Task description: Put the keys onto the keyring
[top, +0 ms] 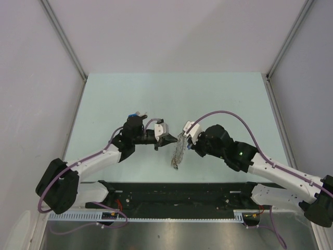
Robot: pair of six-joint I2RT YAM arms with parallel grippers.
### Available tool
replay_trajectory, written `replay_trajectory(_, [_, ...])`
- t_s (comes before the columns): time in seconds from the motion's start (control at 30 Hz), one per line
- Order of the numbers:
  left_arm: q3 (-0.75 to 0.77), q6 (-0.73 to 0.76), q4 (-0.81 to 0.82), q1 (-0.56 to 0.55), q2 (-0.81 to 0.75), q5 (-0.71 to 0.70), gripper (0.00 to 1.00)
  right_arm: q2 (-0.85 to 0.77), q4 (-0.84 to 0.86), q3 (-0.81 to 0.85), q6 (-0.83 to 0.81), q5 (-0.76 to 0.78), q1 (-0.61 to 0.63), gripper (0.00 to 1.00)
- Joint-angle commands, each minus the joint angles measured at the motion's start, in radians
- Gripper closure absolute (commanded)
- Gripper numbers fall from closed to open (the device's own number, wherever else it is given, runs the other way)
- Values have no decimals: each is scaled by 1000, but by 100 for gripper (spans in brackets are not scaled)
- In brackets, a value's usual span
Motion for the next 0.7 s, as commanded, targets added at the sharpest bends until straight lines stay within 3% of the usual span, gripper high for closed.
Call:
replay_trajectory(0.0, [56, 25, 12, -8, 10, 71, 100, -13, 19, 37, -44, -52, 6, 100])
replay_trajectory(0.37, [65, 11, -11, -35, 47, 57, 100, 43, 47, 41, -53, -112, 6, 100])
replay_trajectory(0.67, [73, 18, -28, -47, 56, 54, 100, 62, 54, 39, -54, -77, 6, 100])
